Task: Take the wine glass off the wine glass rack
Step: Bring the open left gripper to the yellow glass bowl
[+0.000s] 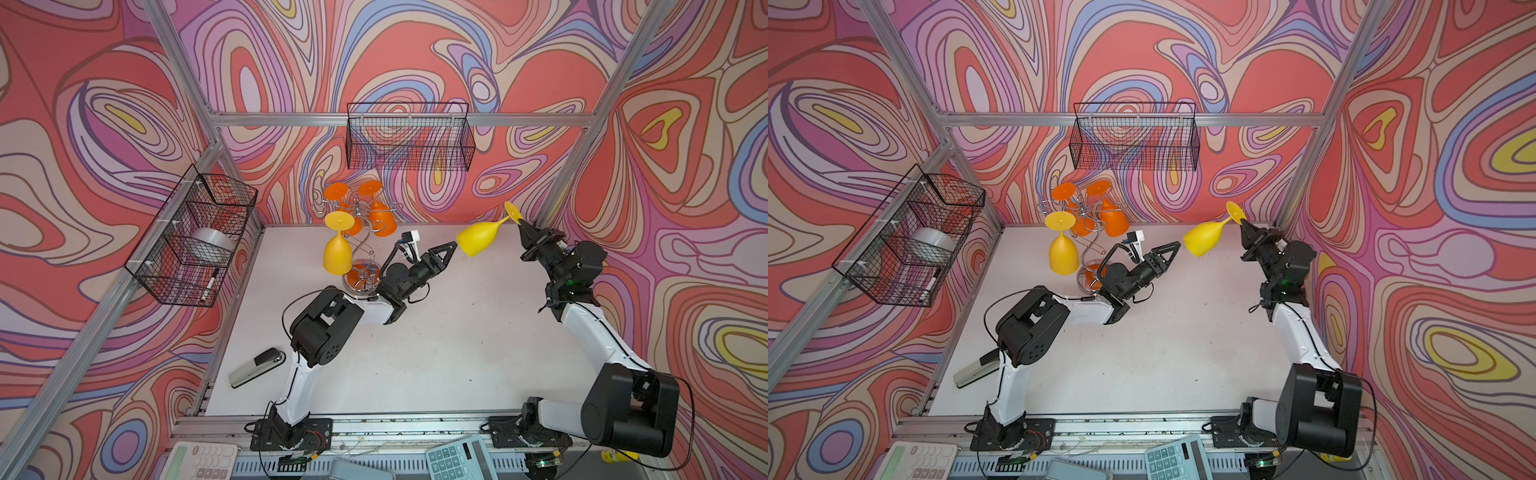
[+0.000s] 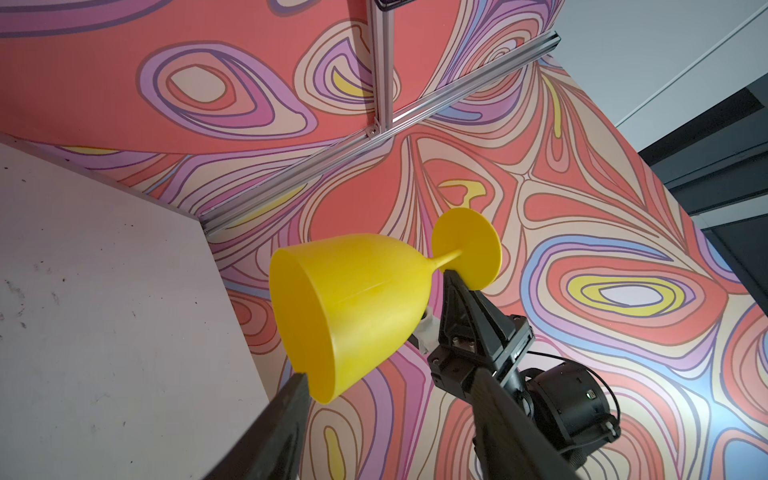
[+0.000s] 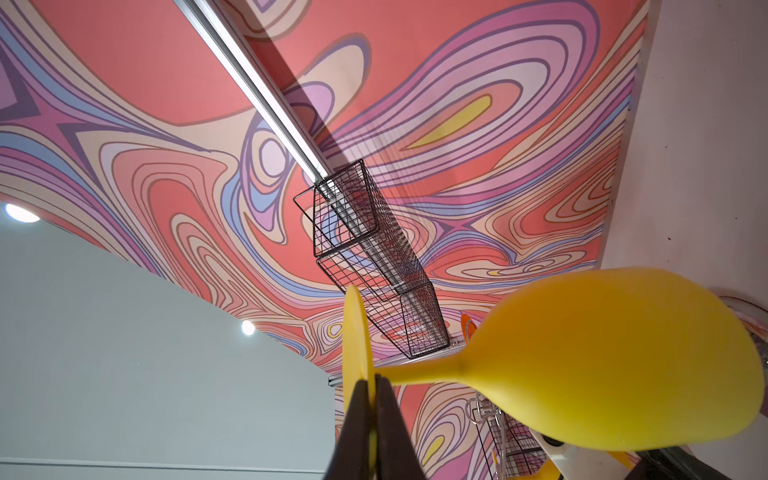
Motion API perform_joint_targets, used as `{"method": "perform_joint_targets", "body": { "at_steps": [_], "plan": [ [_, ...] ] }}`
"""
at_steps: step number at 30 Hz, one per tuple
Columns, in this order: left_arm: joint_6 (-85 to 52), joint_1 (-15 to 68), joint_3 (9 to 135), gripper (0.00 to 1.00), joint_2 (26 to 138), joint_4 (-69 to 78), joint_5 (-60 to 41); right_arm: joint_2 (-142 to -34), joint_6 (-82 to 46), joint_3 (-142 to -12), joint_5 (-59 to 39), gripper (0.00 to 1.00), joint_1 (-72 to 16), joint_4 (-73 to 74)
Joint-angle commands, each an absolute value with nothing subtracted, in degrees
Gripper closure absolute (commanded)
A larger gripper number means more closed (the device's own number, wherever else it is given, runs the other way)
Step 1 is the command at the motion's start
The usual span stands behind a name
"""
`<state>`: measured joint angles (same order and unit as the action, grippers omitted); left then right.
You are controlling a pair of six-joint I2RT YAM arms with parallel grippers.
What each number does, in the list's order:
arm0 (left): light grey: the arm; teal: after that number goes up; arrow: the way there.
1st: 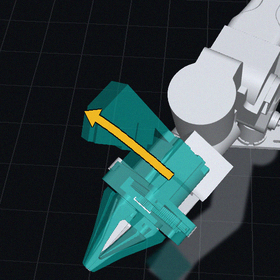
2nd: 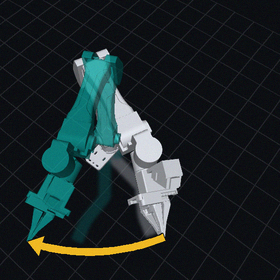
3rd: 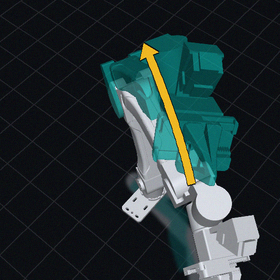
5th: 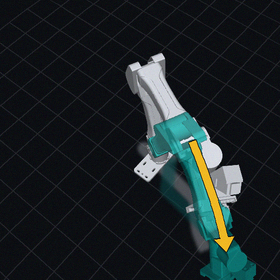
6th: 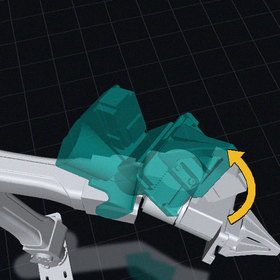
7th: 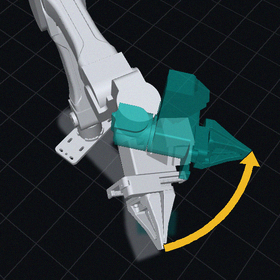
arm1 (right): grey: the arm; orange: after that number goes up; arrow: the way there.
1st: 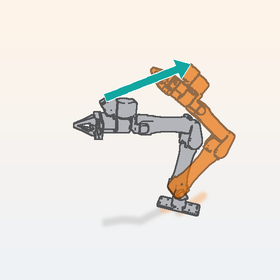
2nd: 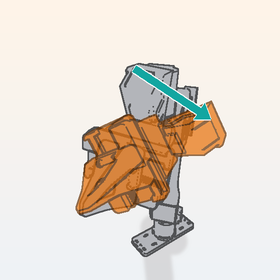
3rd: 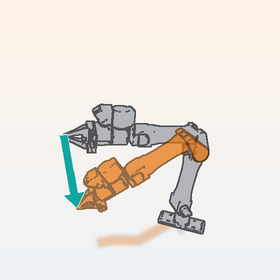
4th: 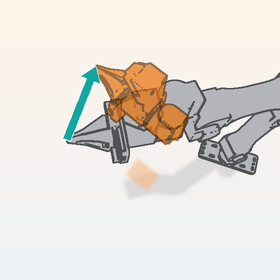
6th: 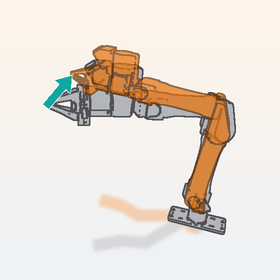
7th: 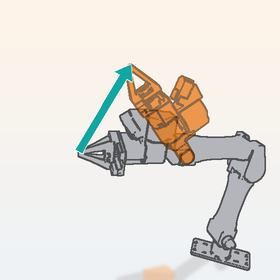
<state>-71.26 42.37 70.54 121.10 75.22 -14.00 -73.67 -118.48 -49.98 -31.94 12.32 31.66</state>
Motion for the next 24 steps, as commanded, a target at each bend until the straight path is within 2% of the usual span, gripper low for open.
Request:
{"method": "perform_joint_targets", "body": {
  "at_steps": [1,24],
  "plan": [
    [-72.2,42.1,71.98,0.37,122.68,78.63,-14.75,-71.98,-140.98,-52.87,-29.26,1.0,12.57,27.47],
    [-75.1,42.19,82.27,0.37,129.58,78.55,-17.57,-70.31,-140.25,-53.9,-30.05,1.0,12.57,23.81]
  ]
}}
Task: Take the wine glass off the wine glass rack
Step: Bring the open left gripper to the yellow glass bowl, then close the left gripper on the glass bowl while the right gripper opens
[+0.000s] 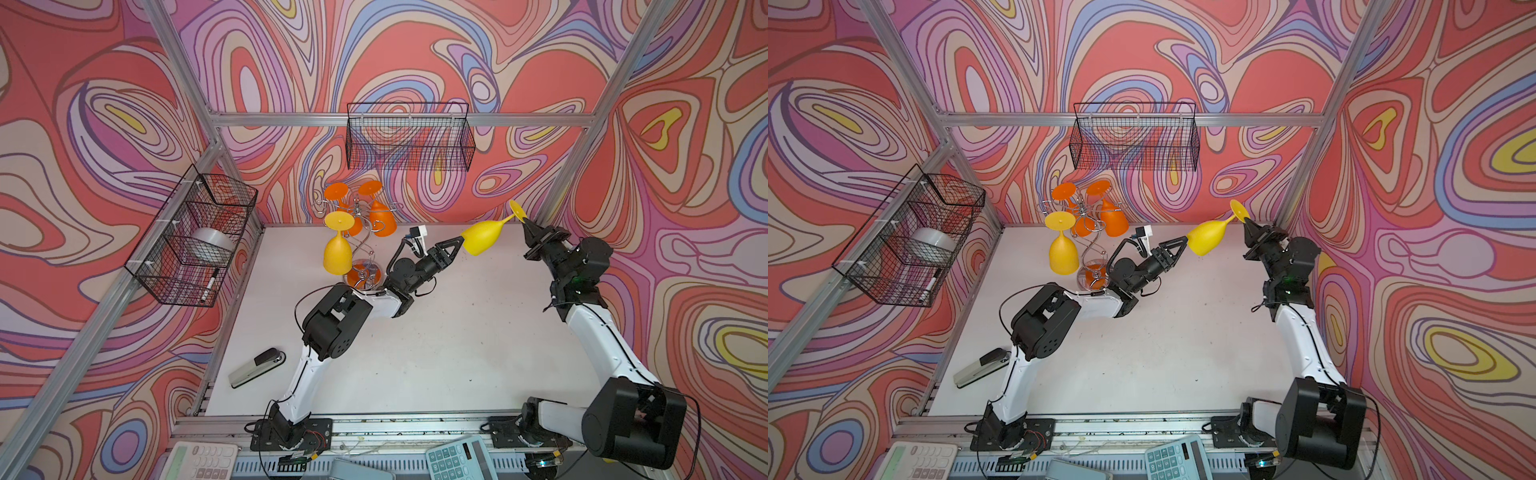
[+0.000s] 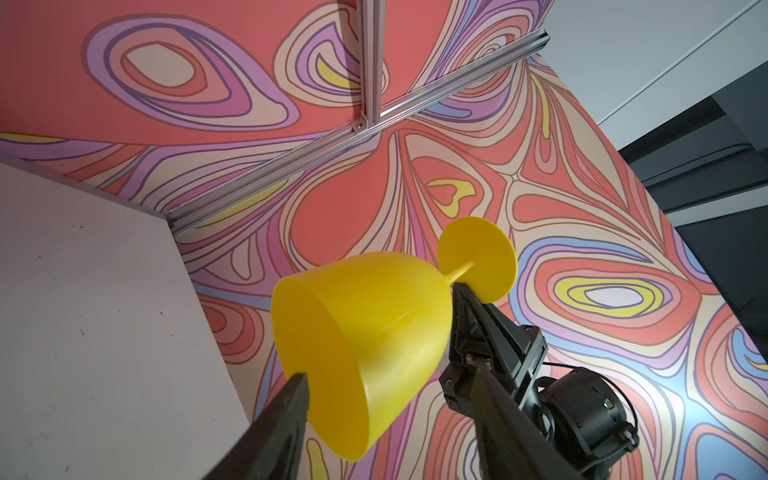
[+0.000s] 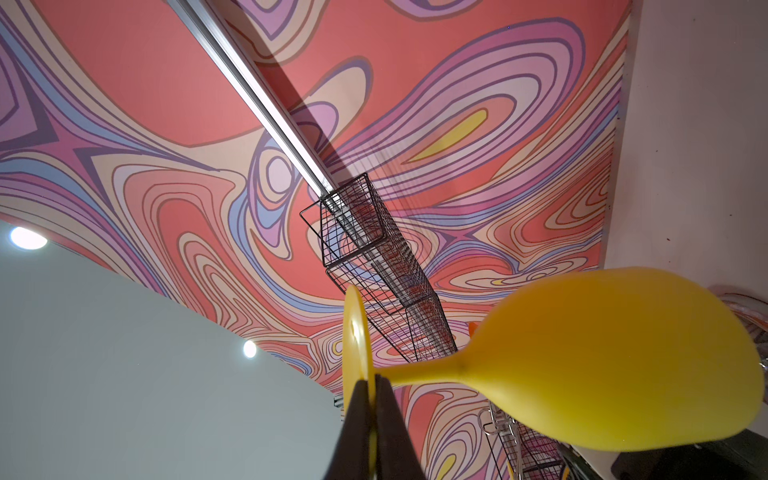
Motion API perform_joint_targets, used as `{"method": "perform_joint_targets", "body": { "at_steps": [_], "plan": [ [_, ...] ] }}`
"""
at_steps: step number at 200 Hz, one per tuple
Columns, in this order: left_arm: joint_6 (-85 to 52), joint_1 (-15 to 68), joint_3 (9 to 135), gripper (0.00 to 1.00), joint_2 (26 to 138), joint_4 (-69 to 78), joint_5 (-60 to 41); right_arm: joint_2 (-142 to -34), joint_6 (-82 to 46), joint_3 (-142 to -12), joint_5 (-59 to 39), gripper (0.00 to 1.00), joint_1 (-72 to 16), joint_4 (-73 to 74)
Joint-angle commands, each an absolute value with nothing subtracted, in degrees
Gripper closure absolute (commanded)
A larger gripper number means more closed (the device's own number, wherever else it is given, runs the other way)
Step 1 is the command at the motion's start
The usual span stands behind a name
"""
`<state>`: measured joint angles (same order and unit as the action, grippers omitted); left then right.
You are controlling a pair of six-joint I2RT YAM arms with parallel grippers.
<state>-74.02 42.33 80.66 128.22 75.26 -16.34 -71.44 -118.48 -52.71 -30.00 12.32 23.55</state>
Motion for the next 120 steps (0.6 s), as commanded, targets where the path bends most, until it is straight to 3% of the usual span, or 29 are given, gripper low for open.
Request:
{"method": "perform_joint_targets", "body": {
  "at_steps": [1,51,120],
  "plan": [
    [-75.38,42.19,82.94,0.37,130.08,78.56,-17.64,-70.4,-140.13,-53.96,-30.02,1.0,12.57,23.81],
    [-76.73,42.53,88.23,0.38,132.78,78.57,-18.84,-70.84,-140.21,-54.14,-30.29,1.0,12.55,24.5],
    [-78.11,43.12,92.11,0.5,133.88,78.66,-20.95,-71.19,-140.8,-53.62,-30.02,1.0,12.55,25.18]
  ]
}}
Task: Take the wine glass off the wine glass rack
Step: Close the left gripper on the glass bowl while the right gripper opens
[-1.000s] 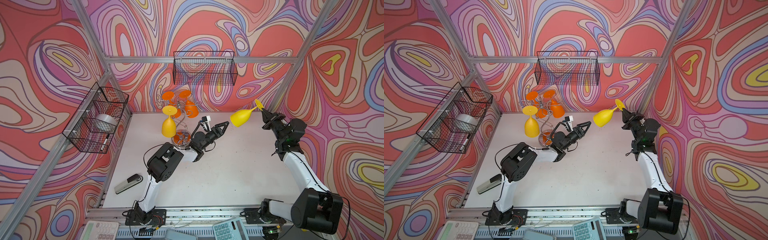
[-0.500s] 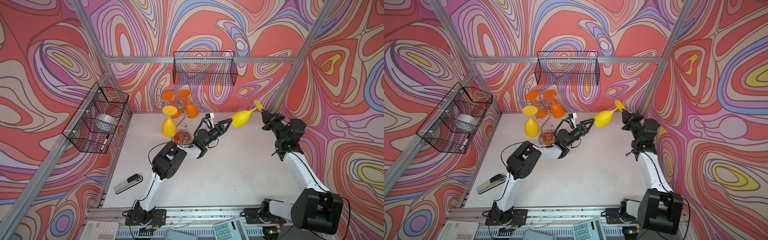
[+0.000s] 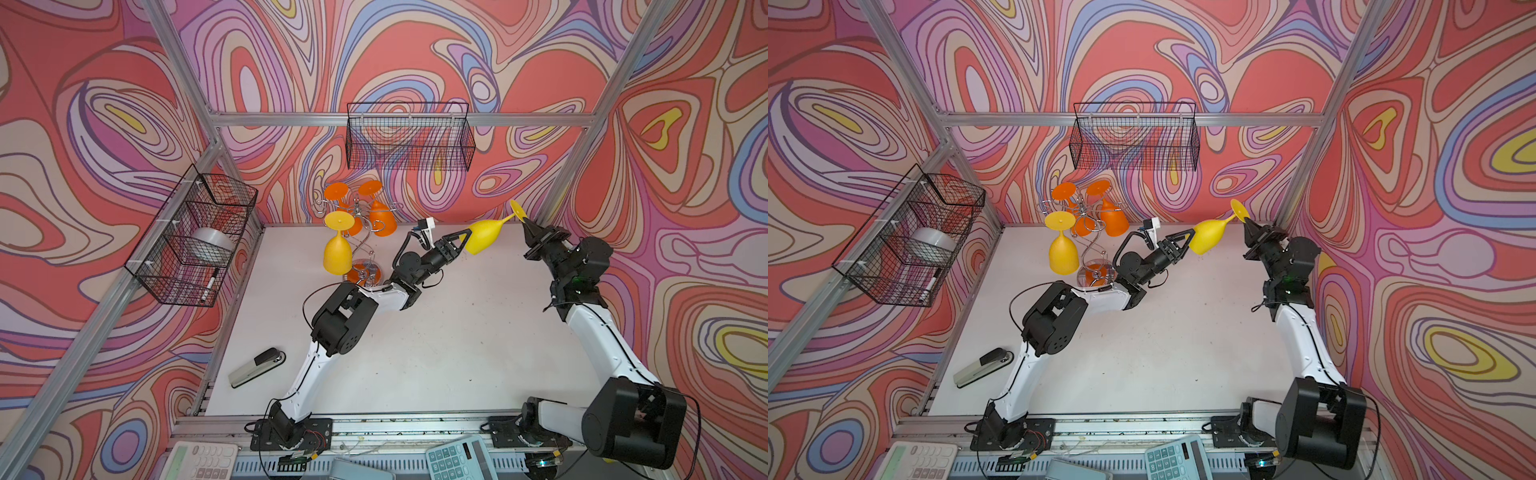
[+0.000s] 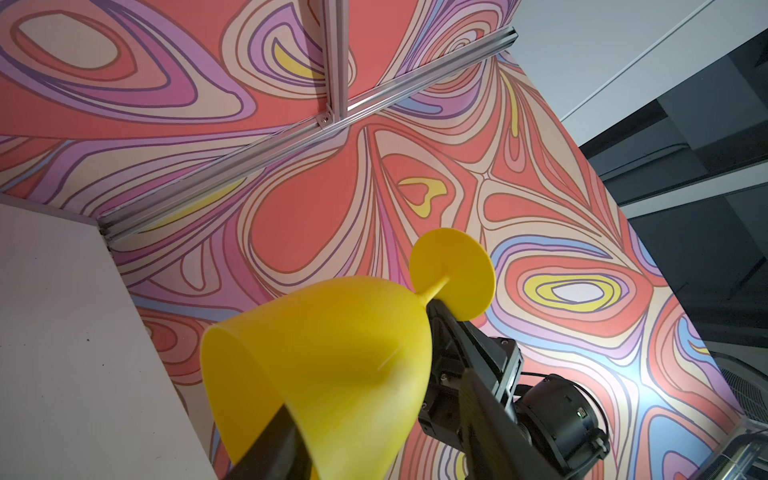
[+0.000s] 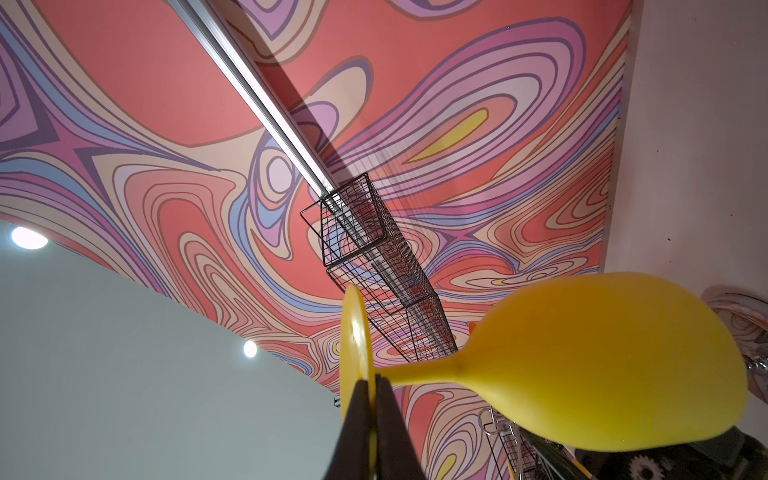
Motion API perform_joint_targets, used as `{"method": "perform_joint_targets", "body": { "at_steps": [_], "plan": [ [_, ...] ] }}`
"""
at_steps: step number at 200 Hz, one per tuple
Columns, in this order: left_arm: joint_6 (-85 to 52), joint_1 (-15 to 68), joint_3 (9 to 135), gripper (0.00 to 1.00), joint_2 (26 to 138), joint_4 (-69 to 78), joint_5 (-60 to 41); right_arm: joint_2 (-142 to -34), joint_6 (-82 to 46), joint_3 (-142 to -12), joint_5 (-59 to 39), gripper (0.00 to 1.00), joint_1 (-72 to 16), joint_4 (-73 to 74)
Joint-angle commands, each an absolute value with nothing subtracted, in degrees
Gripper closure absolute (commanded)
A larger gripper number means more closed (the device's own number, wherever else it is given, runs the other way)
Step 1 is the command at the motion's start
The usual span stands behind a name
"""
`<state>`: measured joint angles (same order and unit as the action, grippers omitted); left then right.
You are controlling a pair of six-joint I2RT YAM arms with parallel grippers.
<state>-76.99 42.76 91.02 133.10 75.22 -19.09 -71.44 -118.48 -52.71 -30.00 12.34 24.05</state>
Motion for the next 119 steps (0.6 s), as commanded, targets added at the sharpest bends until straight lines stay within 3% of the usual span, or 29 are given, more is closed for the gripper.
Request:
{"method": "perform_joint_targets", "body": {
  "at_steps": [1,63,119],
  "plan": [
    [-78.08,43.14,92.07,0.5,133.87,78.66,-20.93,-71.19,-140.8,-53.61,-30.04,1.0,12.56,25.2],
    [-78.39,43.15,91.49,0.7,133.51,78.66,-20.69,-71.45,-141.33,-53.04,-29.64,1.0,12.56,26.79],
    [-78.66,43.15,92.11,0.91,132.97,78.75,-19.95,-72.06,-141.51,-52.73,-29.27,0.88,12.52,28.63]
  ]
}}
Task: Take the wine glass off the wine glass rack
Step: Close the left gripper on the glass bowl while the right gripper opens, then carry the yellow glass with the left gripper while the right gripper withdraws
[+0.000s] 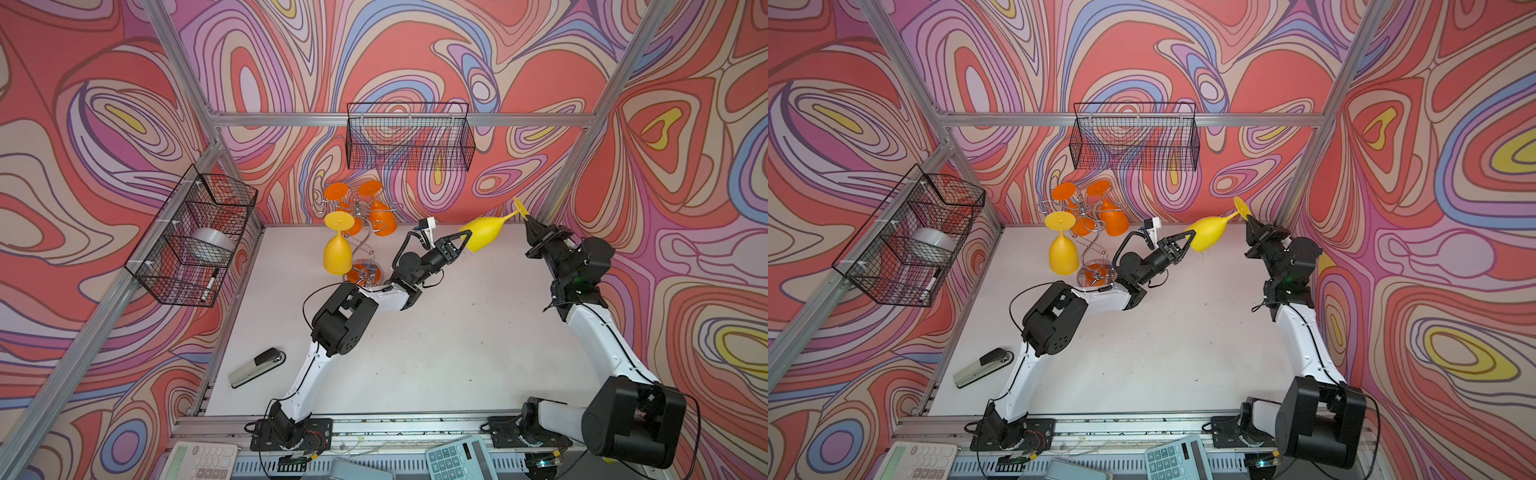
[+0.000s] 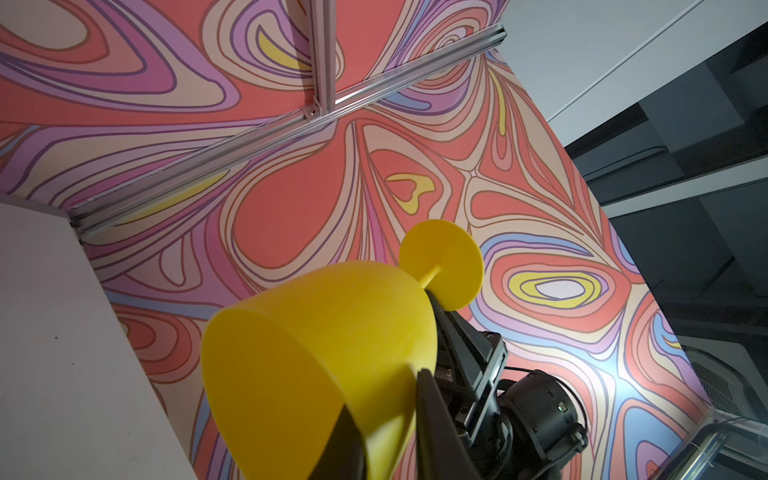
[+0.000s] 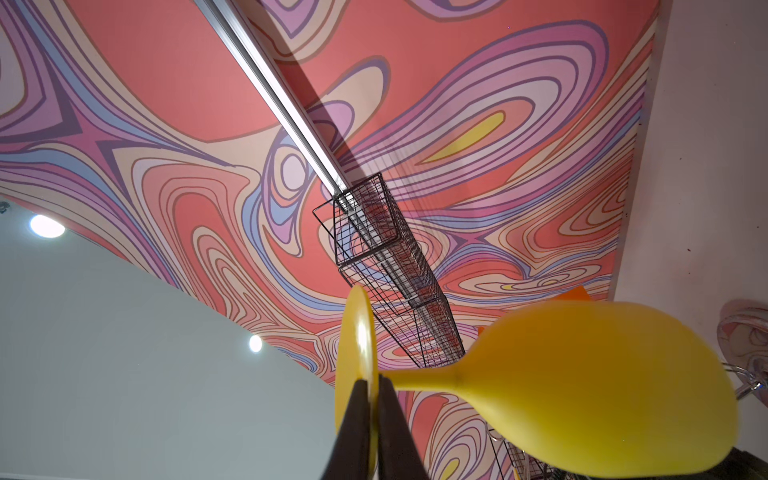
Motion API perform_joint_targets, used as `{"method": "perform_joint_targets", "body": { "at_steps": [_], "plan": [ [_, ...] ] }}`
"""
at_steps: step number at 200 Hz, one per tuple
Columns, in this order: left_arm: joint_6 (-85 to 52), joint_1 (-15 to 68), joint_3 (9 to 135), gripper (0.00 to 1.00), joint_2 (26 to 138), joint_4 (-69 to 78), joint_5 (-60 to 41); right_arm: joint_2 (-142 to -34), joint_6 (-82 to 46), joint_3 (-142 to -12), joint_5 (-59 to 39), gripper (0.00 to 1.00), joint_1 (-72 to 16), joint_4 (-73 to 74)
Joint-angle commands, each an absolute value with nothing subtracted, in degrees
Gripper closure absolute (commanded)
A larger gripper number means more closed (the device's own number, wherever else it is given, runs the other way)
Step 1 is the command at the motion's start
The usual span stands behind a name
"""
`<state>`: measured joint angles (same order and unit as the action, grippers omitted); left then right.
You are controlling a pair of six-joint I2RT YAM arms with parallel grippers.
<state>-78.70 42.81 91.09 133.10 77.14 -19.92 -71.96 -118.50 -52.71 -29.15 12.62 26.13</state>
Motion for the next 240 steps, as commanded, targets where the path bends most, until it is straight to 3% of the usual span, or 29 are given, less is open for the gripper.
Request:
{"method": "perform_joint_targets", "body": {
  "at_steps": [1,24,46,67,146,180,240],
  "plan": [
    [-78.66,43.15,92.11,0.91,132.97,78.71,-19.91,-72.07,-141.51,-52.69,-29.23,0.88,12.54,28.64],
    [-78.57,43.14,91.94,0.97,132.43,78.75,-19.47,-72.07,-141.67,-52.05,-28.71,0.81,12.57,29.65],
    [-78.25,43.14,91.0,0.99,131.69,78.75,-18.39,-72.07,-141.44,-51.25,-28.64,0.56,12.56,30.15],
    [-77.6,43.15,88.88,1.0,130.29,78.71,-16.35,-72.06,-140.94,-50.5,-28.87,0.41,12.51,30.52],
    [-73.24,43.49,78.69,1.0,124.49,78.35,-9.77,-71.1,-131.01,-45.89,-30.61,0.33,12.57,25.04],
    [-71.71,44.5,74.11,1.0,122.67,78.0,-7.35,-71.02,-116.28,-49.01,-30.92,0.31,12.83,11.96],
    [-67.62,47.29,69.39,1.0,118.83,70.84,-7.23,-68.94,-81.68,-64.77,-21.77,0.29,14.13,-16.93]
  ]
}}
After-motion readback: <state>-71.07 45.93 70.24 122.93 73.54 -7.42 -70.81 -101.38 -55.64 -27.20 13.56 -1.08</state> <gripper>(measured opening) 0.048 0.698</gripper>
